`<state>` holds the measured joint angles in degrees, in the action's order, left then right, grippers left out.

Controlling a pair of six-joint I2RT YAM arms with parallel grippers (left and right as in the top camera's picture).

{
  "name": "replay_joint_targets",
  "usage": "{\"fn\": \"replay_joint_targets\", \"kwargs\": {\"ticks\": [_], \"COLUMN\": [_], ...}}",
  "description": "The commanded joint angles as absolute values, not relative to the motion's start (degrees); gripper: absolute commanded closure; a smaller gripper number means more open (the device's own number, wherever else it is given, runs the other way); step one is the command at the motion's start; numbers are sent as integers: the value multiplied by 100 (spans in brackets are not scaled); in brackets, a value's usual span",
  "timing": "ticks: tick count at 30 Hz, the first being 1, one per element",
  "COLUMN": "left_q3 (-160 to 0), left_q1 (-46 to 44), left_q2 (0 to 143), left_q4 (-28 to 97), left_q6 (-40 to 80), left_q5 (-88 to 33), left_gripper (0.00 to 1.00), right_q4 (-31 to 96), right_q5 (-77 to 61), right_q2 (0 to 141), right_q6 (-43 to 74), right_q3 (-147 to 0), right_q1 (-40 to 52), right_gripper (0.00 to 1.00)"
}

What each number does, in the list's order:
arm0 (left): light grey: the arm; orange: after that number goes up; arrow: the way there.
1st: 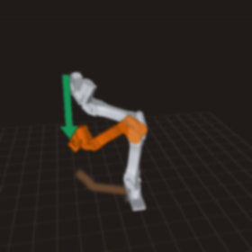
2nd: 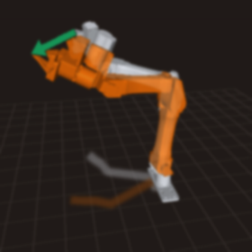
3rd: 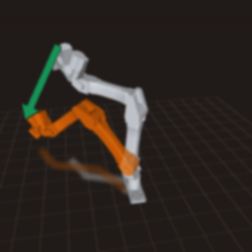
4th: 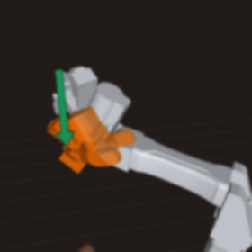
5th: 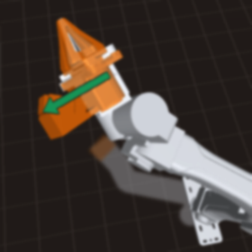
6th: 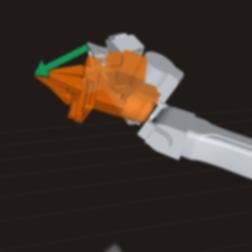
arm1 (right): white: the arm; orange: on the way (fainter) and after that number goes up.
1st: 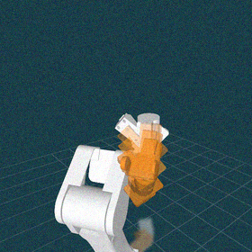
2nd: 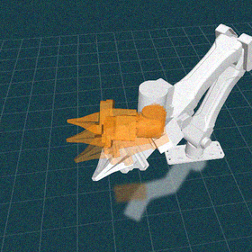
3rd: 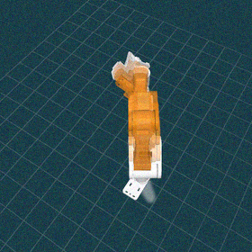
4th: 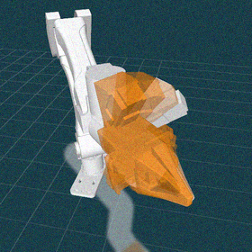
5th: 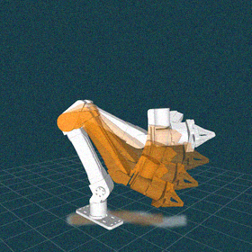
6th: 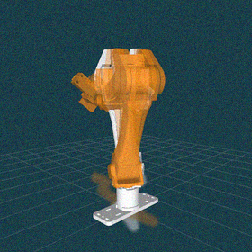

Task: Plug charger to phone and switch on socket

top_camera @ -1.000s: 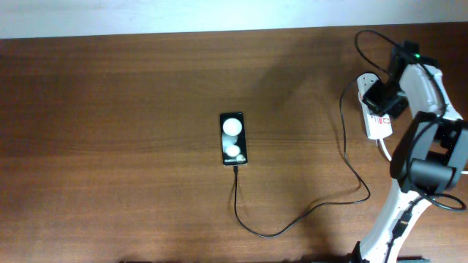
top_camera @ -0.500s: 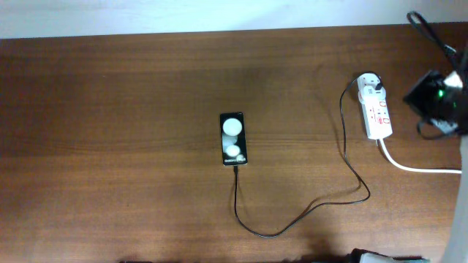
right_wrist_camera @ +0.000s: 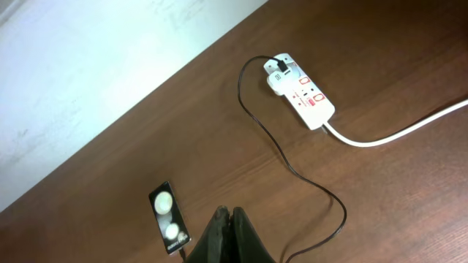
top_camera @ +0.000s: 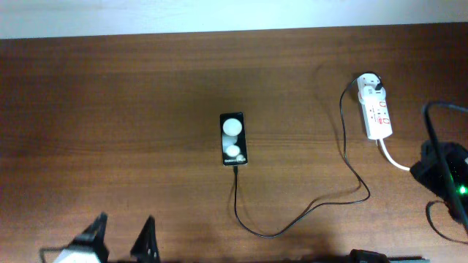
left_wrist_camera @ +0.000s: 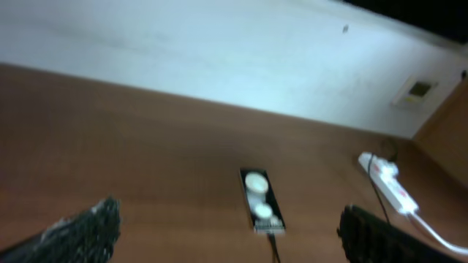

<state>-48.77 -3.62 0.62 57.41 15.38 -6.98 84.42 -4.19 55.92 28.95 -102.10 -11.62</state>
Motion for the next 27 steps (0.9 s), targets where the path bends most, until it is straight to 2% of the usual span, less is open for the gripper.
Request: {"fn": "replay_joint_targets", "kwargs": {"ticks": [1,4,9,12,15,19,27], "left_q3": [-3916,-2993,-1826,-1253,-963,-607,-272], "left_q1": [-331,-331,-331,-331,-331,-331,-331], "left_q2": [40,43,45,47,47,45,62], "left_q4": [4871,3614,2392,2231,2078,1179,926], "left_q6": [1466,1334,585,589,589,589,589], "left_q5": [-659,-659,-519,-34,-19,-19,-16], "left_gripper": [1,1,1,1,1,1,1], "right_q4": [8586,8680,8755,8812,8840,8938,9028], "right_q5": [-434,-436,-478,-707,-735,-733,-731], "right_q2": [5424,5325,5306,5306,5306,5306,5087], "right_q6": [2934,2891,2873,2648,2611,2458,2421], "right_q3": [-10230,-10232,-10232,-10232,-10232,-10232,-10232], "right_q1": [-1116,-1116,-1114,-1116,-1116,-1116,-1116], "right_gripper": [96,96,96,96,96,96,96]}}
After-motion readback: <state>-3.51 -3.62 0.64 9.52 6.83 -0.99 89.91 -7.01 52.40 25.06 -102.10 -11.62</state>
